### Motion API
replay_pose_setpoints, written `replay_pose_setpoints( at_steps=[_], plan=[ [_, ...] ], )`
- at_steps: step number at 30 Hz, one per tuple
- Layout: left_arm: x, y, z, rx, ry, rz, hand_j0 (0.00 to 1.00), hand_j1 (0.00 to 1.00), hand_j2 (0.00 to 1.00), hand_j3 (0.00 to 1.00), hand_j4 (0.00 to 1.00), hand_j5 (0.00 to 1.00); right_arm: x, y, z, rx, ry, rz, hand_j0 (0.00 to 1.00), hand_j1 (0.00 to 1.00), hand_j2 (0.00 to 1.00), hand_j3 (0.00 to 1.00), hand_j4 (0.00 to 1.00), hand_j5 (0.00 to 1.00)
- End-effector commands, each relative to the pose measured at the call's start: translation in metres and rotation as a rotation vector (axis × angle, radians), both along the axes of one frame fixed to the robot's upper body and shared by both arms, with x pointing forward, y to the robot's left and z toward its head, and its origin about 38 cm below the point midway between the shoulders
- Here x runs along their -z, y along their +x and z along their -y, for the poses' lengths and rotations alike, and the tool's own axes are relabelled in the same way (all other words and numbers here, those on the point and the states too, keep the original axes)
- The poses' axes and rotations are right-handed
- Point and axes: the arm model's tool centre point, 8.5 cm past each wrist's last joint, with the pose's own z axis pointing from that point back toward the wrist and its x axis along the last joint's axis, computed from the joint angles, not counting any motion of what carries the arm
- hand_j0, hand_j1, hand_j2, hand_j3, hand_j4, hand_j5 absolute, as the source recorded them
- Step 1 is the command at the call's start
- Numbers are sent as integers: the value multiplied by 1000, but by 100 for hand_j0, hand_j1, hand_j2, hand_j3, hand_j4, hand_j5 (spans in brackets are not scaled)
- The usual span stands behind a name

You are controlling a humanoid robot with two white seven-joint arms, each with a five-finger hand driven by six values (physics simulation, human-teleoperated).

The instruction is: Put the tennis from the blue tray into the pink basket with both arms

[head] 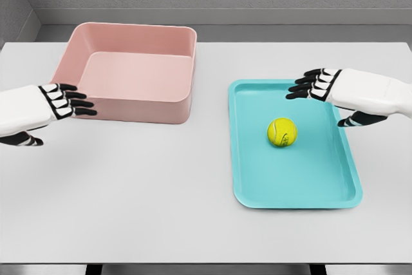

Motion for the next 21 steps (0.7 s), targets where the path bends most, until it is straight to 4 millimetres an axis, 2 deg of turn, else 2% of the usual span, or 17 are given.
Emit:
replay_pose_setpoints(
  at_steps=[1, 9, 11, 13, 15, 18, 19, 21],
  plan=[
    [0, -2, -4, -5, 27, -17, 100, 100, 100, 100, 100, 100, 0, 1, 3, 10, 4, -4, 100, 100, 100, 100, 100, 100],
    [11, -6, -6, -2, 71, -55, 100, 100, 100, 100, 100, 100, 7, 4, -9, -15, 2, -20, 100, 100, 100, 100, 100, 100],
    [16, -7, -7, -2, 99, -77, 100, 100, 100, 100, 100, 100, 24, 2, -19, -56, -113, -115, 100, 100, 100, 100, 100, 100],
    [19, -8, -7, -1, 112, -78, 100, 100, 100, 100, 100, 100, 21, 4, -18, -67, -181, -133, 100, 100, 100, 100, 100, 100],
    [18, -8, -8, -1, 125, -75, 100, 100, 100, 100, 100, 100, 31, 4, -30, -102, -218, -166, 100, 100, 100, 100, 100, 100],
    [21, -9, -10, -3, 149, -95, 100, 100, 100, 100, 100, 100, 21, 9, -32, -108, -242, -145, 100, 100, 100, 100, 100, 100],
    [21, -10, -12, -5, 156, -98, 100, 100, 100, 100, 100, 100, 17, 13, -43, -128, -226, -129, 100, 100, 100, 100, 100, 100],
    [22, -10, -12, -5, 155, -101, 100, 100, 100, 100, 100, 100, 10, 16, -50, -142, -216, -106, 100, 100, 100, 100, 100, 100]
  ],
)
